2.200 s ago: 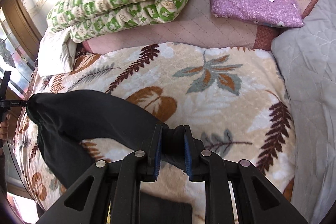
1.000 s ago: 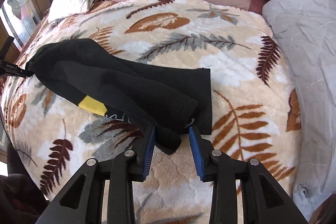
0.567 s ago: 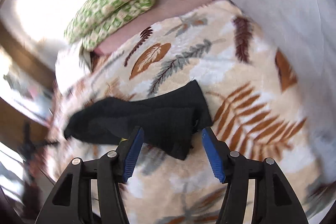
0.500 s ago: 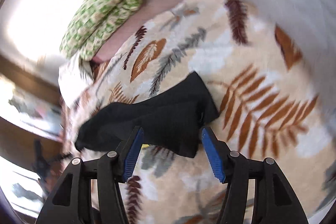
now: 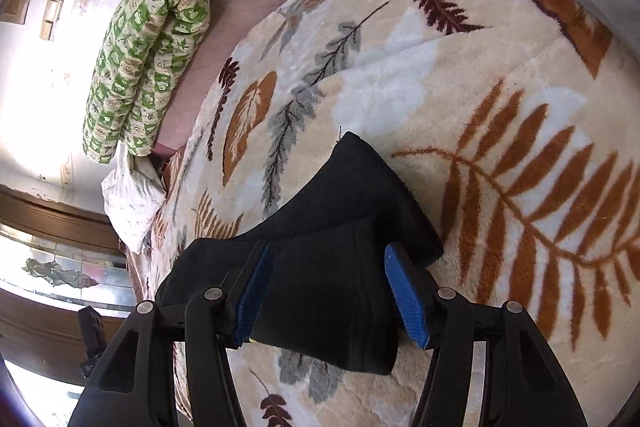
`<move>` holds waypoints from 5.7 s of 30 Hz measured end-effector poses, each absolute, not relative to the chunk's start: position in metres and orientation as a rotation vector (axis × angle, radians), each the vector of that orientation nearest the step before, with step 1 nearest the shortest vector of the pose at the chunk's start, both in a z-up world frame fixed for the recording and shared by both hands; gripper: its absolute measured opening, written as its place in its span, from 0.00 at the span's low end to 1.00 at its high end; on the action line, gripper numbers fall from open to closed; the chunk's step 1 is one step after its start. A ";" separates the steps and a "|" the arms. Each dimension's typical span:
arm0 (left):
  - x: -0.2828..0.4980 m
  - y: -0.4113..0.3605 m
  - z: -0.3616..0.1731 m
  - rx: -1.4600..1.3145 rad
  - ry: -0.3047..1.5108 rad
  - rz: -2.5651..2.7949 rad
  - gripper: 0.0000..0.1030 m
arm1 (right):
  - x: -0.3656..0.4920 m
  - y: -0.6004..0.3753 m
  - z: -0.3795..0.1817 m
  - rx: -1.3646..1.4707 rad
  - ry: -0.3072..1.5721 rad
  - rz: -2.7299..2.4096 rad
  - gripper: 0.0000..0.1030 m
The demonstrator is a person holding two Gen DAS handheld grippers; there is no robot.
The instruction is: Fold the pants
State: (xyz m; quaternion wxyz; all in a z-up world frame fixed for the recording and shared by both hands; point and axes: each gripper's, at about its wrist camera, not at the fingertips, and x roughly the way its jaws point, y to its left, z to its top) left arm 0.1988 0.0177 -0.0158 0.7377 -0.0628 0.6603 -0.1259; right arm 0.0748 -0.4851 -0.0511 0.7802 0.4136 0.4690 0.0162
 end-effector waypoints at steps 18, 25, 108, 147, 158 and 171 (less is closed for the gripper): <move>0.224 0.028 -0.067 -0.496 1.516 -0.198 0.51 | 0.081 -0.491 -0.066 0.953 1.018 0.037 0.58; 0.221 0.031 -0.064 -0.444 1.504 -0.171 0.23 | 0.091 -0.475 -0.066 0.820 1.089 0.044 0.15; 0.269 0.094 -0.034 -0.137 1.482 -0.522 0.45 | 0.274 -0.177 -0.077 0.060 1.456 0.632 0.54; 0.234 0.132 -0.003 -0.056 1.380 -0.195 0.59 | 0.226 -0.198 0.013 0.093 1.092 0.502 0.40; 0.233 0.100 0.017 -0.078 1.336 -0.174 0.73 | 0.089 -0.342 0.058 0.393 1.038 0.316 0.55; 0.114 -0.165 0.003 -0.236 1.518 -0.588 0.73 | 0.036 -0.504 0.019 0.724 1.009 0.106 0.57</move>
